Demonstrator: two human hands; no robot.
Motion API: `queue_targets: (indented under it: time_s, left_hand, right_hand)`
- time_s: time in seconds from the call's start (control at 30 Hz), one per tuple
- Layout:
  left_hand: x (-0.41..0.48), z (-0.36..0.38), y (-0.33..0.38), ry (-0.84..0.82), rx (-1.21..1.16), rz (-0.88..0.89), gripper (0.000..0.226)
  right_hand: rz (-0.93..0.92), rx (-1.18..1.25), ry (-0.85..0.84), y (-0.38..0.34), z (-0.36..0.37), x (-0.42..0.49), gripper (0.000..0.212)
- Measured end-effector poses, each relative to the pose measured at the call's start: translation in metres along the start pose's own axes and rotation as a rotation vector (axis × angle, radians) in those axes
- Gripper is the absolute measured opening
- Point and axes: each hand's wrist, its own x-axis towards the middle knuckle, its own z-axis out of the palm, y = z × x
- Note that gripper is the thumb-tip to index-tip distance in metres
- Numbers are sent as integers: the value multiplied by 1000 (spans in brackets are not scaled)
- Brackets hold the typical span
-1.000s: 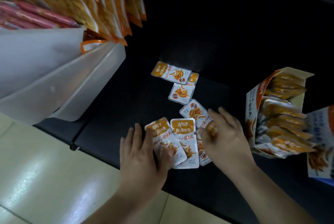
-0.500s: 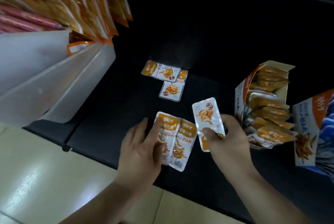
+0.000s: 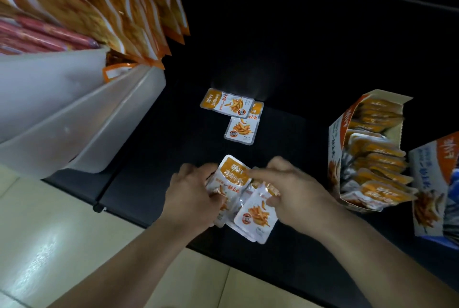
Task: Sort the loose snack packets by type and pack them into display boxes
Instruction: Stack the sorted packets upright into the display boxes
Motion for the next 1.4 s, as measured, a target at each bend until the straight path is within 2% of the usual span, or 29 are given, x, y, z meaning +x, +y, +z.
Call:
queue_targets:
  time_s: [0.07,0.13,0.2,0.27,0.3,0.4,0.47,0.57,0.7,0.83,0.93,1.0,1.1,1.2,1.33,1.4]
  left_hand:
    - [2,0,9,0,21,29,49]
    - [3,2,16,11,-5,25,44]
    - [1,4,20,9,-61,6,46]
    - [-3,8,26,-2,-95,10,52]
    - [-6,10,31,-10,-132,9,55]
    - [-9,18,43,-51,-222,-26,58]
    - [-9,21,48,-94,-297,-79,50]
    - [-16,29,55,-111,-398,-78,37]
    - [-24,44,64,-117,-416,-15,47]
    - [-26,48,80,-137,-625,-139,28]
    - [-25,50,90,-141,-697,-219,20]
    - [-26,51,94,-191,-645,-213,12]
    - [-37,52,101,-240,-554,-165,14]
    - [-55,42,105,-263,-693,-167,12]
    - [-73,18,117,-251,-701,55,25]
    - [-80,8,135,-333,-676,225,30]
  right_hand:
    - [17,32,164,2,8,6,84]
    - [124,-25,336,3,16,3,89]
    - [225,19,391,7,29,-3,72]
    - [246,183,409,10,45,-10,48]
    - [234,222,429,11,53,-13,43]
    - [193,217,540,10,68,-22,55]
    - [215,268,593,5,70,-27,63]
    - [199,218,611,5,75,-34,78]
    - [193,256,549,12,77,-37,85]
    - [147,408,551,20,72,-43,88]
    - [112,541,571,24,72,-47,82]
    - [101,649,564,26,68,-48,77]
    - [20,651,547,23,58,-52,72]
    - [-15,657,578,15,37,-71,59]
    - [120,788,726,6,-8,-109,58]
    - [171,1077,627,6,-33,-119,71]
